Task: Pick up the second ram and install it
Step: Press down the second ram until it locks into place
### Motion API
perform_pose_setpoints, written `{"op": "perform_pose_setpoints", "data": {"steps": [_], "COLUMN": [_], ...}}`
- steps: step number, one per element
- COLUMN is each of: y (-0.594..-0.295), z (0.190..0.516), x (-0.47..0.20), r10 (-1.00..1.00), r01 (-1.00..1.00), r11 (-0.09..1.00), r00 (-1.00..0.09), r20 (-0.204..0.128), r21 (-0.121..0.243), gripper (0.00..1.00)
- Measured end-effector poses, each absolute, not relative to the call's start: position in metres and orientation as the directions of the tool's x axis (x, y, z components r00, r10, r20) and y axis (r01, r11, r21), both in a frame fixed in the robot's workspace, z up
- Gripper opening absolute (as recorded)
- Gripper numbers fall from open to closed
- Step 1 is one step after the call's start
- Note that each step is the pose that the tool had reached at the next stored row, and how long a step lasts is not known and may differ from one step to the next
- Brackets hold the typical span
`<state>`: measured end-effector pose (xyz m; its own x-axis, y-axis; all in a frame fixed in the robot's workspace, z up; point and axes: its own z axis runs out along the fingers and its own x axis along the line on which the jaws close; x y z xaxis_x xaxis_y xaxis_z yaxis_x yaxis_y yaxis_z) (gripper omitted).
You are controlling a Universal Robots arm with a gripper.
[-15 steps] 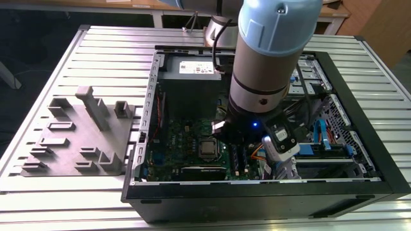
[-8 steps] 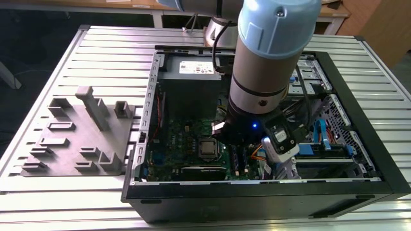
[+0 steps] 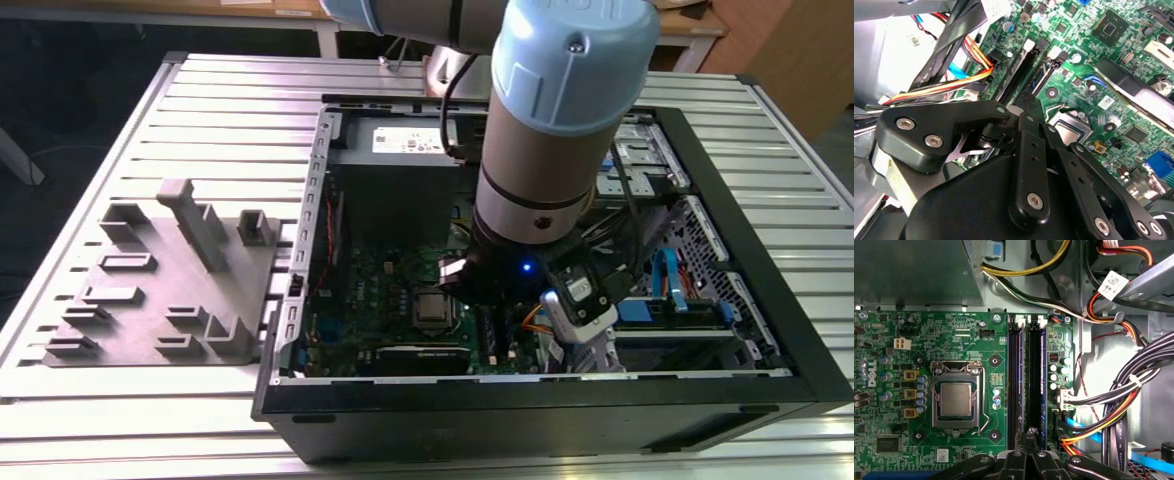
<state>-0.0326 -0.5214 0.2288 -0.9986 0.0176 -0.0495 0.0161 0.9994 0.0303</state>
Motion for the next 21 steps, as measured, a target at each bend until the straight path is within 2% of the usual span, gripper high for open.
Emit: {"op": "perform_pose_setpoints", "data": {"steps": [21], "y": [-0.5219], "z": [0.223], "x": [-0.0334], "r10": [0.018], "r01": [0.016], "r11": [0.999], "r00": [-0.999], "r20": [-0.05], "r21": [0.03], "gripper": [0.07]}}
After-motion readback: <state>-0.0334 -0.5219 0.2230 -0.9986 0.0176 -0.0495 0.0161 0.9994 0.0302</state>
